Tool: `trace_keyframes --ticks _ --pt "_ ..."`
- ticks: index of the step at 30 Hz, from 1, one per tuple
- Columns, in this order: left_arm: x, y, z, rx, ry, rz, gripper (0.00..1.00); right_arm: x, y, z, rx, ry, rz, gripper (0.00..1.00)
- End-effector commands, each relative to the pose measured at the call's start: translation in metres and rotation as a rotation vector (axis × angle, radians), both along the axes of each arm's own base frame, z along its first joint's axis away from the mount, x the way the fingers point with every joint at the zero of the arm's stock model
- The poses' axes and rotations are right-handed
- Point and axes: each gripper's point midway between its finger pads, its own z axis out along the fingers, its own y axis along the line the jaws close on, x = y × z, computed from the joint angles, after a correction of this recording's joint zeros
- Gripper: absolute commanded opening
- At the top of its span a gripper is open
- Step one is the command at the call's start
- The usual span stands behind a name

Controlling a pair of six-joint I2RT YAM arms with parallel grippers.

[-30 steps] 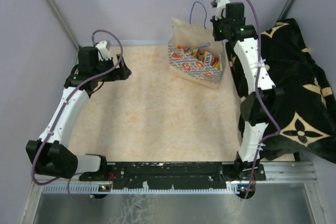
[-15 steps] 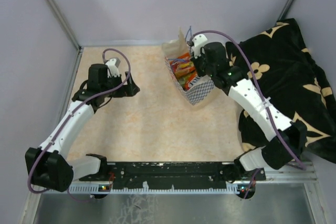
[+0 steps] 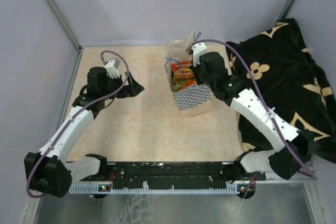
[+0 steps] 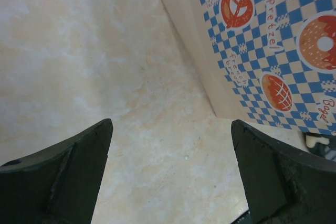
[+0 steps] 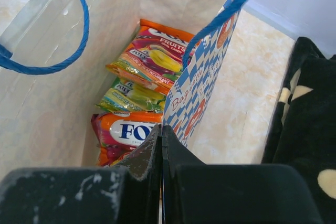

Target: Take the snacks out of the paper bag

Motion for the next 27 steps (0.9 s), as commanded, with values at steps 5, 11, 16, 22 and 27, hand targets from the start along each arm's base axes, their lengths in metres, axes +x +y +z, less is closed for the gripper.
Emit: trace_keyframes --ticks 5,11,16,22,27 --pt "0.009 -0.072 -0.07 -0.189 0.194 -0.007 1.0 0.009 -0.005 0.051 0.091 -0.124 -0.079 0.0" --pt "0.024 -0.117 -0.098 -0.243 0.279 -0.048 0.64 0.007 -0.005 0.058 0.103 -0.126 -0.082 0.0" --pt "0.039 -0.126 -0.126 -0.289 0.317 -0.01 0.24 0.007 -0.005 0.058 0.109 -0.13 -0.081 0.0" --pt "0.05 -0.157 -0.158 -0.405 0.385 -0.022 0.06 0.017 0.001 0.056 0.103 -0.131 -0.082 0.0" --pt "0.066 -0.184 -0.167 -0.463 0.378 -0.027 0.0 0.025 0.011 0.058 0.109 -0.125 -0.064 0.0"
